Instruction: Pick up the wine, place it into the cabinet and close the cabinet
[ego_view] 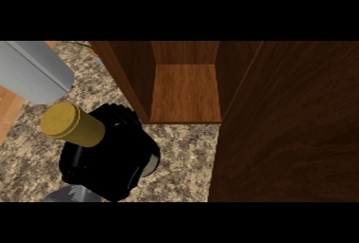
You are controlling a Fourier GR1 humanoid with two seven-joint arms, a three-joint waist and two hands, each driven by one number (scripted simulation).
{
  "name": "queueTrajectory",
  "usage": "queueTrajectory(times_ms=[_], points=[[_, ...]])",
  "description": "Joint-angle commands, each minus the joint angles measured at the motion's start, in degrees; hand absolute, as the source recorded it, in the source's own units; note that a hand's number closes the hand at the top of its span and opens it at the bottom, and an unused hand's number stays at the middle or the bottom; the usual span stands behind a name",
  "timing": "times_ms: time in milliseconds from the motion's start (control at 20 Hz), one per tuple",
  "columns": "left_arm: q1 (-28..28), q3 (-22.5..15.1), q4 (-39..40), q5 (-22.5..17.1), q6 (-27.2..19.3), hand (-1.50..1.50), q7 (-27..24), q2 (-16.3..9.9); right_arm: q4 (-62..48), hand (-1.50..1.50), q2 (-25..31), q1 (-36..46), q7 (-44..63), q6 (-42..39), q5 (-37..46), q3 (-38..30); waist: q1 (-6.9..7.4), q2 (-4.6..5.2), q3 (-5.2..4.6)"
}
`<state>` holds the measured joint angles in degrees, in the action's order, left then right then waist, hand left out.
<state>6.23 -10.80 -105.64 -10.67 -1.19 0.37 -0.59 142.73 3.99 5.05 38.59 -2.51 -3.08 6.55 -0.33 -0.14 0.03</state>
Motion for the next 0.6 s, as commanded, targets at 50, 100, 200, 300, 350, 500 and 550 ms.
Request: queueTrajectory(times_ms=[50,100,200,300,350,500,550], points=[[5.33,-6.57,-2.36,1.06,-8.53,1.5,6.08,0.57,6.78,-1.5,0.01,-0.91,3.32,0.22,-2.33,0.59,-0.04,0.01,-0.01],[6.61,-5.72,-1.5,0.04,-9.77,1.5,5.85,0.57,3.51,-1.5,-1.47,-1.15,0.2,0.47,0.17,2.68,0.08,0.07,-0.02],[8.65,-8.79,-1.65,0.75,-14.36,1.5,7.13,0.58,9.0,-1.5,0.57,-1.42,5.26,0.14,-4.72,-1.31,-0.23,-0.02,-0.01],[14.25,-9.85,2.78,-0.18,-17.68,1.5,6.74,0.58,3.35,-1.5,-1.37,-2.9,-1.92,-0.59,-1.78,0.84,-0.19,0.09,0.0],[15.03,-15.1,2.93,1.25,-23.9,1.5,6.59,0.59,6.8,-1.5,0.09,-5.61,-1.4,-2.26,-5.79,-1.58,-0.8,0.01,0.06],[16.69,-15.38,7.69,1.95,-25.83,1.5,2.18,0.59,2.19,-1.5,-0.54,-2.93,-2.79,-1.86,-2.97,-0.73,-0.23,0.13,0.0],[20.31,-15.01,8.02,1.7,-28.1,1.5,4.93,0.59,3.15,-1.5,-1.61,-6.76,-4.82,-2.48,-3.21,0.75,-0.46,0.1,0.02]])
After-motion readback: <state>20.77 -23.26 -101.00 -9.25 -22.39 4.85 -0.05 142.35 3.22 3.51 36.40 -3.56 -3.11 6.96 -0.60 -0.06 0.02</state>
